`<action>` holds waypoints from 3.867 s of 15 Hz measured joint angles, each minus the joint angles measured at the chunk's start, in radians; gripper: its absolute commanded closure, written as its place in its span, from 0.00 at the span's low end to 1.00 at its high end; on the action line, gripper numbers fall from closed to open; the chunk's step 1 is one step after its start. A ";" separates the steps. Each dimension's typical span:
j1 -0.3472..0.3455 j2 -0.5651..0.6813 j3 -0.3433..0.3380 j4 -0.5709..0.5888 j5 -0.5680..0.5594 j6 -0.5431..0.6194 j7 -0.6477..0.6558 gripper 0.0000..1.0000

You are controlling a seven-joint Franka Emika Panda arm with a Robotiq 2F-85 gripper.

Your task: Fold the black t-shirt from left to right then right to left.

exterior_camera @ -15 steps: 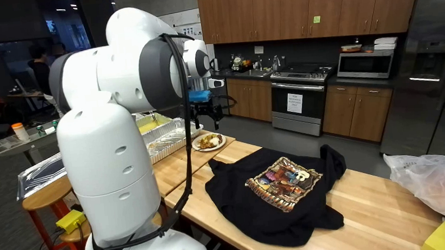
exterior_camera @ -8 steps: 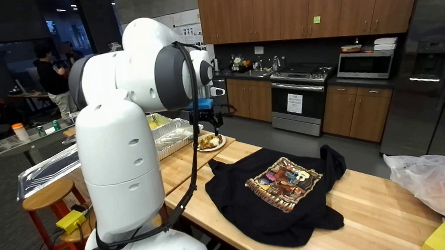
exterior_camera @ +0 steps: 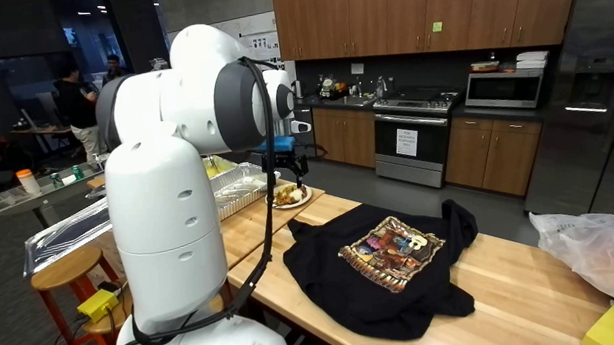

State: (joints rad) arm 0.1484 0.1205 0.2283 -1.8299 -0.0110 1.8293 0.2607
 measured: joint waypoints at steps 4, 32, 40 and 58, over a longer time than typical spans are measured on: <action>0.007 0.007 -0.001 -0.008 -0.011 0.104 0.002 0.00; 0.144 0.482 -0.078 0.240 -0.046 0.131 0.002 0.00; 0.180 0.595 -0.114 0.402 -0.069 0.011 0.050 0.00; 0.229 0.808 -0.155 0.723 -0.069 -0.157 0.164 0.00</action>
State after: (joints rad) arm 0.3772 0.9281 0.0732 -1.1070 -0.0797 1.6720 0.4245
